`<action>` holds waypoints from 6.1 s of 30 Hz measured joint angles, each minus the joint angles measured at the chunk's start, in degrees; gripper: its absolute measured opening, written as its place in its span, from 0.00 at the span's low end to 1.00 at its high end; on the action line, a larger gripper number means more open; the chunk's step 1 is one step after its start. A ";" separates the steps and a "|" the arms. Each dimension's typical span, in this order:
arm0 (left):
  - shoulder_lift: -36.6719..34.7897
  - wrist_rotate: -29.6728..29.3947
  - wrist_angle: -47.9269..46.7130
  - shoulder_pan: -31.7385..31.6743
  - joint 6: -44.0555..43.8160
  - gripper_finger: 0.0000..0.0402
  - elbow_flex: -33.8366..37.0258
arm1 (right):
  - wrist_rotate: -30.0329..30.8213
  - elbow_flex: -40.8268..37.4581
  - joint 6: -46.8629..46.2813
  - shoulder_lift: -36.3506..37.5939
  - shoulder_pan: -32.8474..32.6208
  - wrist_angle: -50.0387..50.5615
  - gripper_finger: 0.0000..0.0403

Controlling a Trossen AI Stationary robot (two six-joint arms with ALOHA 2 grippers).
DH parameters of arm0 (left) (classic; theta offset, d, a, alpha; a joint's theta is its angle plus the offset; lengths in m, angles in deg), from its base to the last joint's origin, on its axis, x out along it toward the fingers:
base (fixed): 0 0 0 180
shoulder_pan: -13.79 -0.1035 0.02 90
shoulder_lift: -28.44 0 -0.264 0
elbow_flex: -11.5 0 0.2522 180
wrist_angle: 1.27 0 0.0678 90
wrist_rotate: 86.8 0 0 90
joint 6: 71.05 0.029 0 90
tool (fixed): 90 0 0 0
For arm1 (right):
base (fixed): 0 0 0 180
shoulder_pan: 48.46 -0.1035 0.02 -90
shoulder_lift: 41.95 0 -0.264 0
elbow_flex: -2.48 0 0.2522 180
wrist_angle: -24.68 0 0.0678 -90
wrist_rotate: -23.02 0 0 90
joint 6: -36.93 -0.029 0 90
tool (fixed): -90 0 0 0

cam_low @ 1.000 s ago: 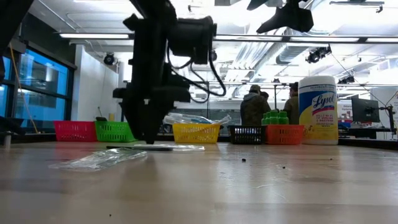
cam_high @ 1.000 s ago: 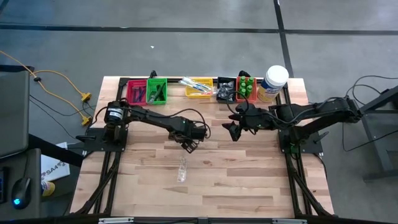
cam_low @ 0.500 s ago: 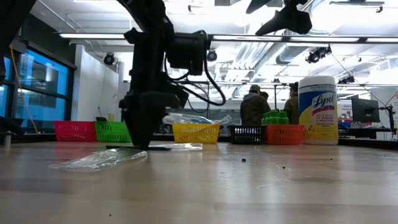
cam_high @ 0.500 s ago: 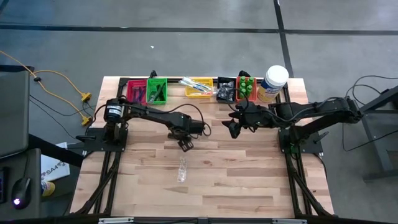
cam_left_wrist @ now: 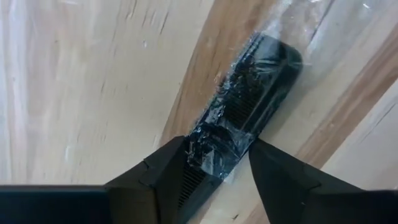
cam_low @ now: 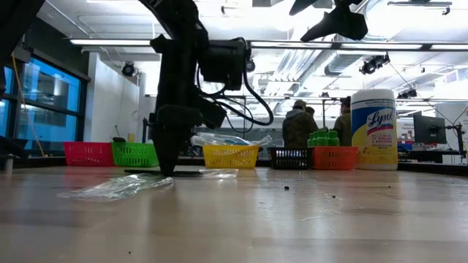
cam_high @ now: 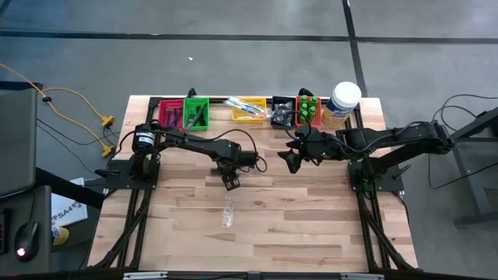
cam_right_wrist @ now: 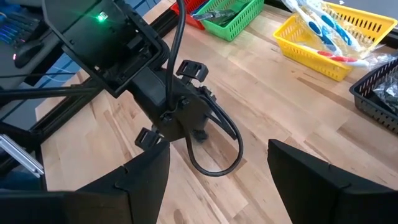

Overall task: Pick & Place Travel size toiletries
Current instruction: Put the black comb into the green bin

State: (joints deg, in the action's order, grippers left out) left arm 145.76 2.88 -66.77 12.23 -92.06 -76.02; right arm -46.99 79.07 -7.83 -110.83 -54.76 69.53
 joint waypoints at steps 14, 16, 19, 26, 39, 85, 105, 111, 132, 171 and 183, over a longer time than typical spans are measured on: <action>0.04 -0.43 0.43 0.17 0.82 0.18 0.00 | -0.02 0.00 -1.06 0.00 0.00 -0.02 0.64; 0.04 0.21 0.43 0.13 0.99 0.17 0.00 | -0.03 0.00 -1.49 0.00 0.00 0.00 0.64; 0.04 0.63 0.39 0.11 0.98 0.15 0.00 | -0.02 0.00 -1.51 0.00 0.00 0.00 0.64; -0.25 1.29 -0.19 0.11 0.65 0.08 -0.23 | -0.04 0.00 -1.51 0.00 -0.04 0.00 0.64; 0.19 2.99 -1.46 0.04 1.30 0.01 -2.25 | -0.28 0.00 -1.49 -0.02 -0.04 0.00 0.64; -7.70 -3.26 -21.70 -3.87 2.80 0.00 -11.82 | -0.68 0.00 -0.18 -0.02 -0.05 0.07 0.64; -17.87 -9.74 -20.72 -29.09 4.85 0.00 -11.85 | -0.39 0.02 1.11 -0.02 0.09 0.00 0.64; -17.87 -9.82 -17.19 -36.50 5.76 0.00 -11.85 | -0.42 0.02 1.33 -0.02 0.09 0.00 0.64; -17.70 -6.43 -3.97 -45.33 -5.82 0.00 -4.34 | -0.46 0.02 1.57 -0.02 0.09 0.02 0.64; -42.25 -13.70 4.64 -38.56 -7.42 0.33 9.12 | 3.89 0.11 4.18 7.85 -1.73 5.60 0.64; -33.62 0.19 19.08 -44.80 -10.06 0.15 13.39 | 4.07 0.02 3.86 7.23 -1.16 5.49 0.64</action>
State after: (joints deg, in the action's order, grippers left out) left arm 112.15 3.07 -47.69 -32.57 -102.11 -62.63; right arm -42.93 79.09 -3.97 -103.60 -55.92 75.01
